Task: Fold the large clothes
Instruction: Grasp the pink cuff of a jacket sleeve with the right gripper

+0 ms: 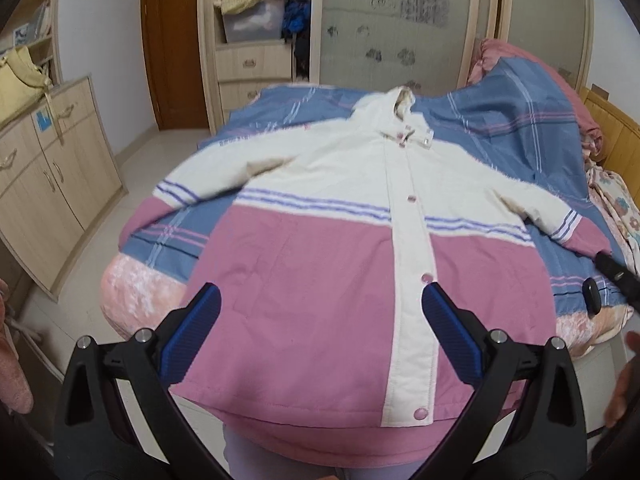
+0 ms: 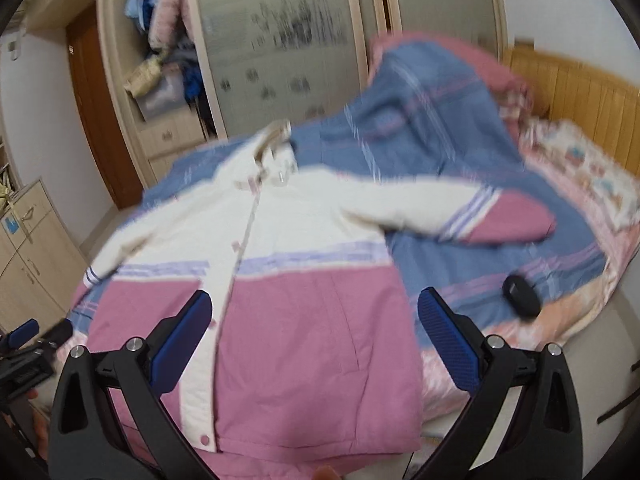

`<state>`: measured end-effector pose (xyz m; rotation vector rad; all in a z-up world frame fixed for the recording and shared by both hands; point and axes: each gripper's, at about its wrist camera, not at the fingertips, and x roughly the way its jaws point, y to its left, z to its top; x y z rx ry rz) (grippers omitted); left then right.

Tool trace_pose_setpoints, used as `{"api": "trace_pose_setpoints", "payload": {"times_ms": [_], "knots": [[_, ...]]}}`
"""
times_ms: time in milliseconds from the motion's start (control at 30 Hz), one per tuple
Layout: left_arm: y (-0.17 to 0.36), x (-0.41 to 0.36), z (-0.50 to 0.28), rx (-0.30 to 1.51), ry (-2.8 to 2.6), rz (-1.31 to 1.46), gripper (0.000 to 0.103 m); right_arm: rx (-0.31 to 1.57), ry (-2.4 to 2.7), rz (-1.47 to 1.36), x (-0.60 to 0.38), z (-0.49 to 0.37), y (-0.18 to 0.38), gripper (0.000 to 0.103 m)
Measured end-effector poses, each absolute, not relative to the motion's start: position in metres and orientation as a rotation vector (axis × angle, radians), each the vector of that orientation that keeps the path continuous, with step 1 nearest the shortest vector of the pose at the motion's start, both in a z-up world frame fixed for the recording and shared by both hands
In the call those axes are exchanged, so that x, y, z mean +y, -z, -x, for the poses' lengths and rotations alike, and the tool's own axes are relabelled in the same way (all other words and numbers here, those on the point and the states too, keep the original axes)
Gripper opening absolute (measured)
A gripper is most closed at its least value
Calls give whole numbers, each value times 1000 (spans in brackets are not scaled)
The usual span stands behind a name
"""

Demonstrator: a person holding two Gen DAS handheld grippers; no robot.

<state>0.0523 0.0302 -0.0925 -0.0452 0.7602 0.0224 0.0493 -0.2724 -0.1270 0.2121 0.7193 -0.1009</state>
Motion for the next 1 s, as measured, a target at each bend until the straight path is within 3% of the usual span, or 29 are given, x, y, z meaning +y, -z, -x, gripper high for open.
{"api": "trace_pose_setpoints", "payload": {"times_ms": [300,433,633,733,833,1000], "knots": [[146,13,-98,903,8,6,101,1183,26,-53,-270,-83,282,101],[144,-6,-114,870,33,-17,101,1023,-2,-159,-316,-79,243,101],[152,-39,-133,882,118,-25,101,734,190,-574,-489,-102,192,98],[158,-47,-144,904,148,-12,100,682,305,-809,-573,-116,205,96],[163,-48,-152,918,156,3,100,677,355,-1009,-633,-126,234,86],[166,-49,-165,925,142,-9,100,581,336,-1145,-678,-140,259,83]]}}
